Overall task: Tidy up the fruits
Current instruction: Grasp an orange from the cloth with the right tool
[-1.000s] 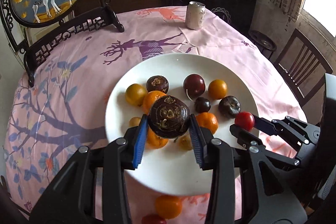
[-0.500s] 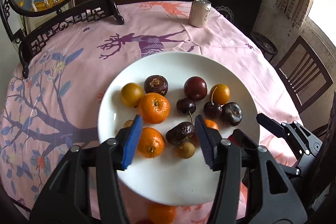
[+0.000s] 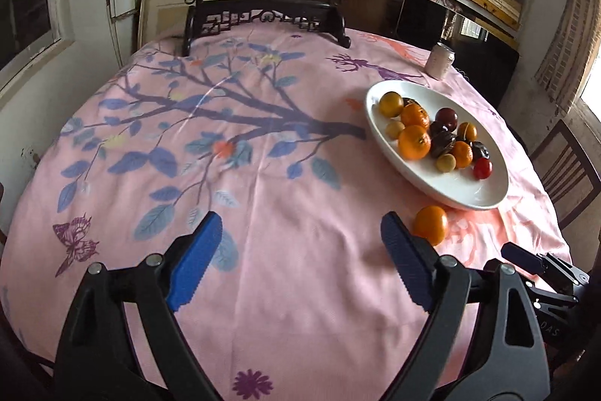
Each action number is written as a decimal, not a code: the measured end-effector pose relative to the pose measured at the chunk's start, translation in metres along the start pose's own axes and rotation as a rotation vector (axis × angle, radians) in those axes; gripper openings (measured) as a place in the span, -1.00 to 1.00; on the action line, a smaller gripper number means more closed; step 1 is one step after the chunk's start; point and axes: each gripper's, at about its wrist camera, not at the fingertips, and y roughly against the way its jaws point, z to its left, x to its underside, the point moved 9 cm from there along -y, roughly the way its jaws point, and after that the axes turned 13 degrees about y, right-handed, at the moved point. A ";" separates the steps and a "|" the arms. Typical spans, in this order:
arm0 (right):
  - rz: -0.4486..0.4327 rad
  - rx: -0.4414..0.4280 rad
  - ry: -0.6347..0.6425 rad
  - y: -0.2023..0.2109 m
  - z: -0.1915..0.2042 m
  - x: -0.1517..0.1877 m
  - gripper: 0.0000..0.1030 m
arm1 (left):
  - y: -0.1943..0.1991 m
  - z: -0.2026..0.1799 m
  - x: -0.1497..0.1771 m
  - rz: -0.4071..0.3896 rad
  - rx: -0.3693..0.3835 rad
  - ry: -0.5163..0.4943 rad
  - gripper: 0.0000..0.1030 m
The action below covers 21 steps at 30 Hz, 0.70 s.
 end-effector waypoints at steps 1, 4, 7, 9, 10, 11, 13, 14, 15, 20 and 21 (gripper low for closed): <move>-0.004 0.000 0.012 -0.003 0.007 -0.003 0.04 | 0.004 0.004 0.001 -0.012 -0.007 -0.004 0.71; -0.016 0.015 0.027 -0.014 0.018 -0.015 -0.02 | 0.012 0.010 0.005 -0.031 -0.011 -0.018 0.71; 0.008 0.017 0.033 -0.031 0.023 -0.025 -0.13 | 0.014 0.011 0.012 -0.020 0.013 -0.027 0.71; 0.022 0.042 0.027 -0.042 0.021 -0.031 -0.18 | 0.014 0.010 0.016 -0.011 0.029 -0.035 0.71; 0.029 0.042 0.020 -0.047 0.020 -0.033 -0.20 | 0.015 0.009 0.018 -0.008 0.038 -0.036 0.71; 0.036 0.041 0.013 -0.052 0.020 -0.035 -0.20 | 0.015 0.009 0.019 -0.005 0.044 -0.034 0.71; 0.057 0.039 -0.004 -0.064 0.018 -0.037 -0.21 | 0.015 0.007 0.020 0.001 0.057 -0.033 0.71; 0.056 0.034 -0.015 -0.068 0.016 -0.038 -0.21 | 0.015 0.006 0.021 0.004 0.064 -0.035 0.71; 0.057 0.031 -0.025 -0.070 0.014 -0.038 -0.26 | 0.015 0.005 0.021 0.007 0.067 -0.037 0.71; 0.004 0.049 0.010 -0.041 0.016 -0.036 -0.27 | 0.009 -0.001 0.025 0.028 0.068 -0.052 0.71; -0.006 0.062 0.027 -0.029 0.015 -0.033 -0.27 | 0.007 -0.004 0.026 0.036 0.071 -0.055 0.71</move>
